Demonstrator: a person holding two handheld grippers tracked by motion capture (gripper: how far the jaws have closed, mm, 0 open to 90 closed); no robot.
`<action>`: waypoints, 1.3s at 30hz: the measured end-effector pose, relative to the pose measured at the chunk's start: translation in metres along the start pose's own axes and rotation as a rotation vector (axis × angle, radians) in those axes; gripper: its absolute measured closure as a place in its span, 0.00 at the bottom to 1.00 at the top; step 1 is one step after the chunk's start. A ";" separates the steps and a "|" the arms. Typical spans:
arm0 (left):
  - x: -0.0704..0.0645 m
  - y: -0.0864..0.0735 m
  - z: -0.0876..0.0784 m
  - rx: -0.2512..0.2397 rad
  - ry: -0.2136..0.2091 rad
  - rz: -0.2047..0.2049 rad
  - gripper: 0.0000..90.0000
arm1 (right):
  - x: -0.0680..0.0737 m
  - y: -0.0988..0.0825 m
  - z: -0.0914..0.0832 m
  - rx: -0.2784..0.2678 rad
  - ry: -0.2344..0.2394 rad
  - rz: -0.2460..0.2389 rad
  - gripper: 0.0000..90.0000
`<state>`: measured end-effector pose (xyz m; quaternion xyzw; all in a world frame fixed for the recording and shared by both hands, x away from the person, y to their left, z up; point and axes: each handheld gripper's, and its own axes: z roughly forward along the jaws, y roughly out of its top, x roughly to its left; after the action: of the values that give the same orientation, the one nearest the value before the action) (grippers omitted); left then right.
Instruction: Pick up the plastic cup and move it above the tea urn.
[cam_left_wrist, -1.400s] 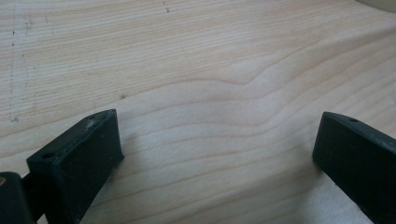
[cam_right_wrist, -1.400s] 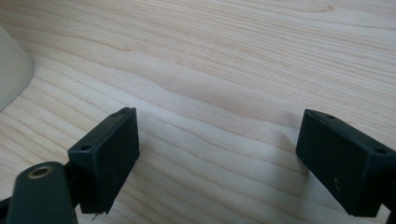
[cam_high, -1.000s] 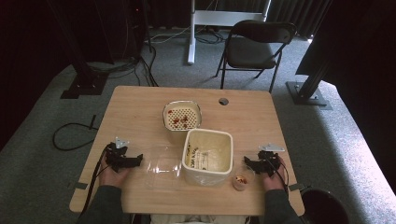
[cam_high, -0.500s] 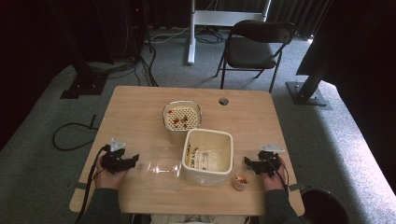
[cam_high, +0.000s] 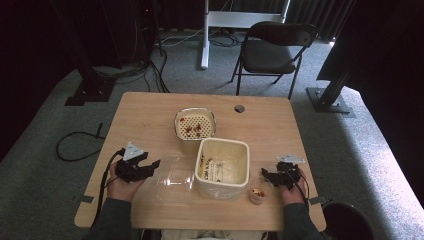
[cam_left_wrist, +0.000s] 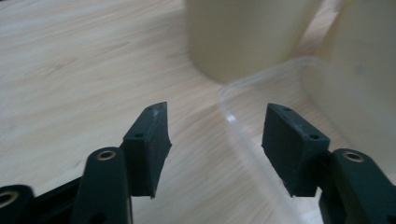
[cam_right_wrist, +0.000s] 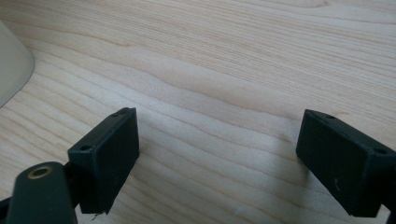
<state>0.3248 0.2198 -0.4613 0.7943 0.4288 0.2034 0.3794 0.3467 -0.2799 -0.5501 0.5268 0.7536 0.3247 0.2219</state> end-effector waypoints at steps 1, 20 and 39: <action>-0.001 0.002 0.003 0.007 -0.009 0.004 0.49 | 0.000 0.000 0.000 0.000 0.000 0.000 0.14; 0.002 0.008 0.056 0.188 -0.055 0.072 0.84 | 0.000 -0.001 -0.001 0.001 0.002 -0.002 0.14; 0.027 0.027 0.000 0.049 -0.026 -0.041 0.90 | 0.000 -0.001 -0.001 0.001 0.002 -0.002 0.14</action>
<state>0.3543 0.2331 -0.4402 0.7969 0.4449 0.1744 0.3696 0.3457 -0.2803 -0.5500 0.5257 0.7545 0.3247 0.2213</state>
